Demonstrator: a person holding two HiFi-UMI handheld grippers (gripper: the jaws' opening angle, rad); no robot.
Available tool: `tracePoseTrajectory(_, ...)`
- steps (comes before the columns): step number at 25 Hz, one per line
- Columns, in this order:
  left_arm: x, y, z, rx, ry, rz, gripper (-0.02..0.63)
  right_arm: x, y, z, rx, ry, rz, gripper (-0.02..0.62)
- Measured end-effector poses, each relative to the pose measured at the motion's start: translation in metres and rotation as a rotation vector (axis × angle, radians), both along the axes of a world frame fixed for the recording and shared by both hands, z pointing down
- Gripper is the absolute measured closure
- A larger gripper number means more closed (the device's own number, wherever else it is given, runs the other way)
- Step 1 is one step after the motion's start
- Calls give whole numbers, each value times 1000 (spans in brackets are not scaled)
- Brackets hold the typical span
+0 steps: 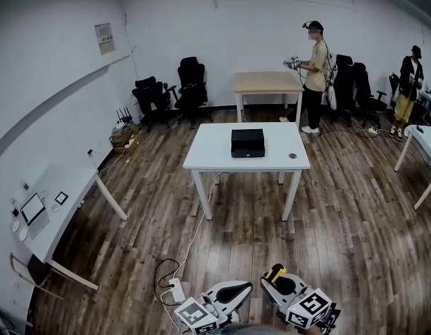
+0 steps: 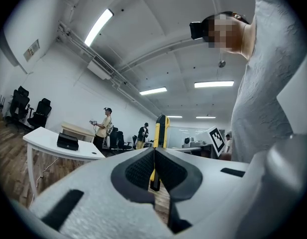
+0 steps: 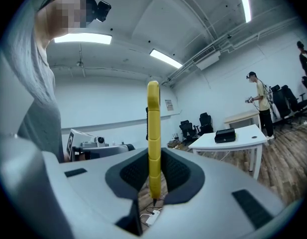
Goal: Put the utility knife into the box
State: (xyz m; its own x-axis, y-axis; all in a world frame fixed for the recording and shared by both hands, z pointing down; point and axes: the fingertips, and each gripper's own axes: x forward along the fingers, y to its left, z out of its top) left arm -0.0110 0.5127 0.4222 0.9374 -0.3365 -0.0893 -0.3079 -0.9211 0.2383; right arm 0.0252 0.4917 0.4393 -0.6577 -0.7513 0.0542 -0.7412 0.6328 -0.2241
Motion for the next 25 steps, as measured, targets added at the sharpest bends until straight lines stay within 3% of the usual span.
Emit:
tracePoseTrajectory(6,-14,-40,7,68,3,14,588,-14,-35,-5,0,6,4,525)
tracePoseTrajectory(25,-48,-105,16,50,18,58,588,-47,-100,5,-19,17,47,525)
